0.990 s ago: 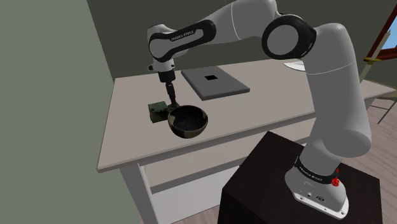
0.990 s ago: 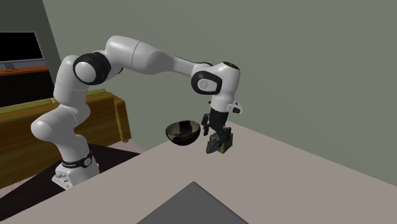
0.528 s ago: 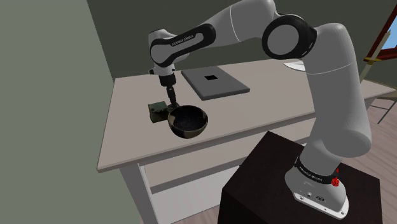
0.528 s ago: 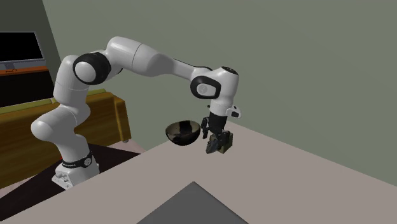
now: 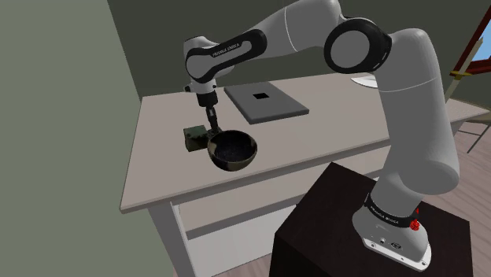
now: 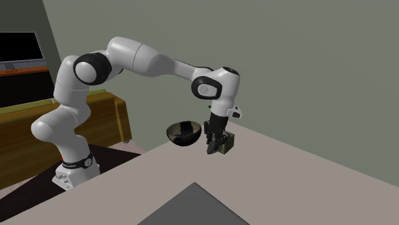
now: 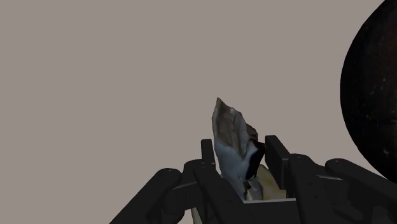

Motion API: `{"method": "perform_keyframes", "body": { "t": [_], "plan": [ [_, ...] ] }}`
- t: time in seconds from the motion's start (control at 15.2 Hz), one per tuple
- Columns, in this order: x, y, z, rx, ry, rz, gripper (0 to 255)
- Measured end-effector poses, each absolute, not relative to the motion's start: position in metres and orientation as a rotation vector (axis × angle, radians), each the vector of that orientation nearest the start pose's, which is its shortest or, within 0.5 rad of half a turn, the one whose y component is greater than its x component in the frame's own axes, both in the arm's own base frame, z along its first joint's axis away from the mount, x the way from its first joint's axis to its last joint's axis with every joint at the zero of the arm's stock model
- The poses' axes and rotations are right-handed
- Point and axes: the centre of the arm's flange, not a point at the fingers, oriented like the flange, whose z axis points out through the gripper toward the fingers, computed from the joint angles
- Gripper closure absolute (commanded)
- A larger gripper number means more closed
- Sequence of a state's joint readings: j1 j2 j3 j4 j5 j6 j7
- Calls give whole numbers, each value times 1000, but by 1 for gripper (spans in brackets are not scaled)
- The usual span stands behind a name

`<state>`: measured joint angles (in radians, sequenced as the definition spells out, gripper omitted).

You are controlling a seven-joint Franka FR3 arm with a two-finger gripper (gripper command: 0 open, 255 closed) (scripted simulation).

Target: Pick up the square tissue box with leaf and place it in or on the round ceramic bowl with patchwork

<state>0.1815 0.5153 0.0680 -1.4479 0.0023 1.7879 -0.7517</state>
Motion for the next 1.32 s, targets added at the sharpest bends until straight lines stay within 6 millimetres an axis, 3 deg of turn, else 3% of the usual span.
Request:
{"method": "perform_keyframes", "body": {
  "t": [0.4,1.32],
  "plan": [
    [662,161,378,-2684,-1457,245,255],
    [662,161,450,-2683,-1456,245,255]
  ]
}}
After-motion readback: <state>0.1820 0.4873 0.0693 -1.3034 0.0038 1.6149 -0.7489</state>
